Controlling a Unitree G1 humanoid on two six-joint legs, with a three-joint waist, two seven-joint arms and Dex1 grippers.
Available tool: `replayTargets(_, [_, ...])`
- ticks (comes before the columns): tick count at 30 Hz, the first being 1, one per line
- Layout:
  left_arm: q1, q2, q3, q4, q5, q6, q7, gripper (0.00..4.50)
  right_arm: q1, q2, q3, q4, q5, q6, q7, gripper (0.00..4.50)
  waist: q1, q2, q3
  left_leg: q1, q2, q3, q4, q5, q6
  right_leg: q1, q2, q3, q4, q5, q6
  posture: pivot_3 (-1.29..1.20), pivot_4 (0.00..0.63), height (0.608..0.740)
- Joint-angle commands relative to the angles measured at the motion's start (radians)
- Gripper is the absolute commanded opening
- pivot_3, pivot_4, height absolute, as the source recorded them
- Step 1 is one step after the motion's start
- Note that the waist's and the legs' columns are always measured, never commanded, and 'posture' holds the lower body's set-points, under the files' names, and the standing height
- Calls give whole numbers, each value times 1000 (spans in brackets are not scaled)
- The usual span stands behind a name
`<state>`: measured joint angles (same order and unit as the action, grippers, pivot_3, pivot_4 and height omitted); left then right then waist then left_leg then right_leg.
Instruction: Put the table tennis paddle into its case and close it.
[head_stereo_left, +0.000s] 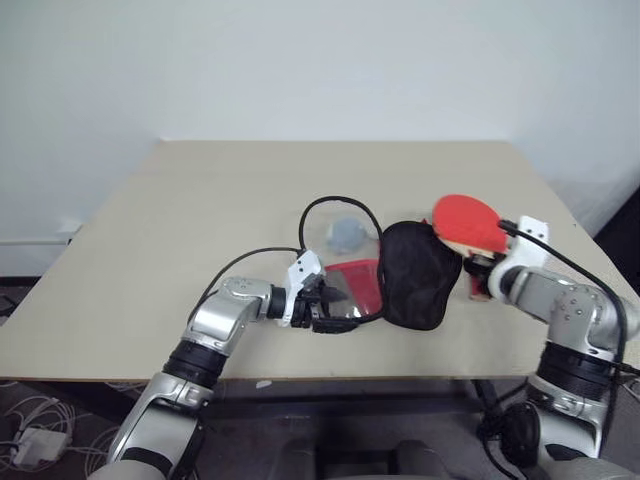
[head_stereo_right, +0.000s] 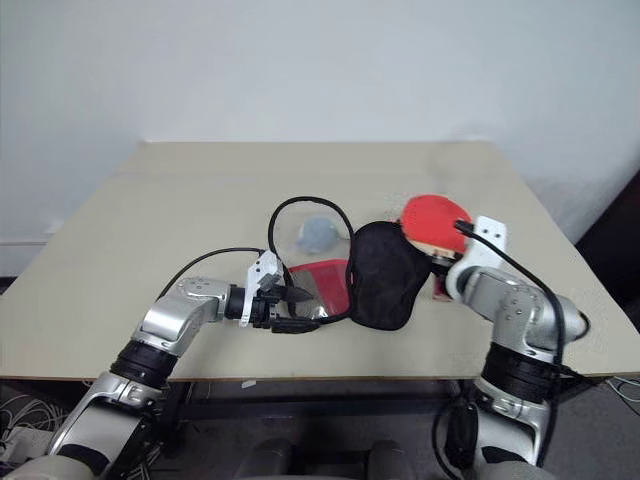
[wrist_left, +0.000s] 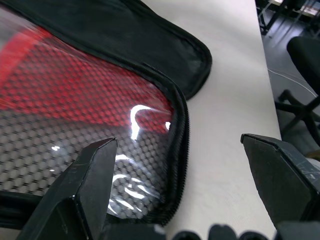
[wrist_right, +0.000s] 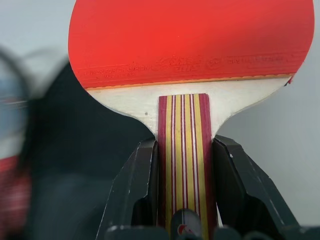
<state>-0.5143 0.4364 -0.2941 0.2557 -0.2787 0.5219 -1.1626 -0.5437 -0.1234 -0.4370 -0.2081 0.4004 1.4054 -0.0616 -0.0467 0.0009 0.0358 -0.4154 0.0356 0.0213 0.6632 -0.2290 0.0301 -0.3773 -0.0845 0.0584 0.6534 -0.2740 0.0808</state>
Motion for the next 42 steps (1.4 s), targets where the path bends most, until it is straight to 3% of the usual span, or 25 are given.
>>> replayTargets(1, [-32, -6, -1, 2, 12, -24, -12, 4231, -28, 60, 32, 45, -50, -39, -59, 1175, 0, 0, 0, 0, 0, 0, 0, 0, 0, 0, 0, 0, 0, 0, 0, 0, 0, 728])
replayTargets(12, [-33, -22, 9, 11, 27, -33, -12, 4231, 23, 152, 48, 169, -129, -157, -133, 1175, -2, 0, 0, 0, 0, 0, 0, 0, 0, 0, -1, 0, 1, 0, 0, 0, 0, 728])
replayTargets(31, [-29, -31, 1, 19, 40, -45, -12, 4231, 37, 303, 112, -86, -138, 27, -163, 1175, -4, 0, 0, 0, 0, 0, -2, 0, -1, -3, 0, 0, 2, 0, 0, 0, 0, 728])
replayTargets(42, [-39, -35, -5, 24, 46, -38, -19, 4231, 46, 315, 121, -59, -184, 18, -179, 1175, -5, 0, 0, -2, 0, 0, -2, 0, -1, -5, 0, 0, 2, 0, 0, 0, 0, 728])
